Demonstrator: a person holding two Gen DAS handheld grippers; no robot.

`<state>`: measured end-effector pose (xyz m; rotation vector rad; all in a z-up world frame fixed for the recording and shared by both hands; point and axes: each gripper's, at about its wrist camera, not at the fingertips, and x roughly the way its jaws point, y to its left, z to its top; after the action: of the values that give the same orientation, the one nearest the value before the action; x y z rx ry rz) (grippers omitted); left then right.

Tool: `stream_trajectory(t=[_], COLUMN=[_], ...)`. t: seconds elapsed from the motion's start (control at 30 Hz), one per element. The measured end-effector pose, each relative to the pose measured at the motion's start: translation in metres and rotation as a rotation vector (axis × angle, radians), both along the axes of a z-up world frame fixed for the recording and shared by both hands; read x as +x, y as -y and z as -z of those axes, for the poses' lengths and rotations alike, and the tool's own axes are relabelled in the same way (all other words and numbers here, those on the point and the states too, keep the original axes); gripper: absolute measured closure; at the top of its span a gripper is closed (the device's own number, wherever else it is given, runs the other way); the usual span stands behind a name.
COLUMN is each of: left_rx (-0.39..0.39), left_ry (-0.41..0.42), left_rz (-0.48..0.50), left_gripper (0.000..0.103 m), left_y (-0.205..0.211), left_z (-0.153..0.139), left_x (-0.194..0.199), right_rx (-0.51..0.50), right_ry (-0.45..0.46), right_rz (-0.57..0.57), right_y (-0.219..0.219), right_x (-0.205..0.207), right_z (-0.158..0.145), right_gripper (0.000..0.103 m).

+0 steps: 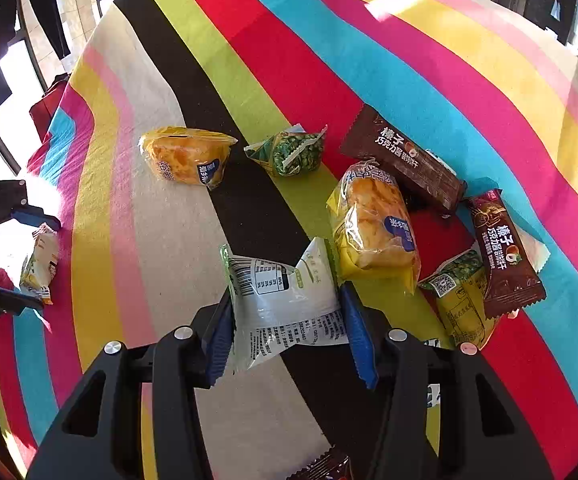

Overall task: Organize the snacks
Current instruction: 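Grasp the white-green snack packet with the right tool, then carry both packets to the white box and release them from both tools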

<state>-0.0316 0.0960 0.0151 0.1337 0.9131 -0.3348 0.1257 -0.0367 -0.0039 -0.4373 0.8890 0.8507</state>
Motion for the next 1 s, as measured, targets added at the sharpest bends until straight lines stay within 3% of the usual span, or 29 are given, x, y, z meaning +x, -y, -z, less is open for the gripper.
stream_trajectory(t=[0.07, 0.17, 0.3, 0.5, 0.77, 1.0], left_rx=[-0.048, -0.057, -0.112, -0.157, -0.154, -0.143], left_ry=[0.010, 0.028, 0.056, 0.085, 0.092, 0.111], left_rz=[0.011, 0.009, -0.013, -0.028, -0.027, -0.044], left_gripper=[0.063, 0.063, 0.062, 0.061, 0.061, 0.060], left_y=[0.003, 0.008, 0.010, 0.013, 0.012, 0.001], left_z=[-0.005, -0.003, -0.006, -0.015, -0.014, -0.013], left_x=[-0.007, -0.019, -0.036, -0.059, -0.090, -0.116], right_rx=[0.007, 0.025, 0.078, 0.146, 0.203, 0.241], right_ry=[0.046, 0.101, 0.072, 0.059, 0.042, 0.018], right_rz=[0.032, 0.097, 0.225, 0.324, 0.378, 0.350], right_y=[0.005, 0.015, 0.030, 0.057, 0.062, 0.040], right_x=[-0.030, -0.079, -0.124, -0.172, -0.218, -0.247], right_z=[-0.006, -0.012, -0.014, -0.021, -0.024, -0.028], right_gripper=[0.061, 0.061, 0.061, 0.061, 0.061, 0.061])
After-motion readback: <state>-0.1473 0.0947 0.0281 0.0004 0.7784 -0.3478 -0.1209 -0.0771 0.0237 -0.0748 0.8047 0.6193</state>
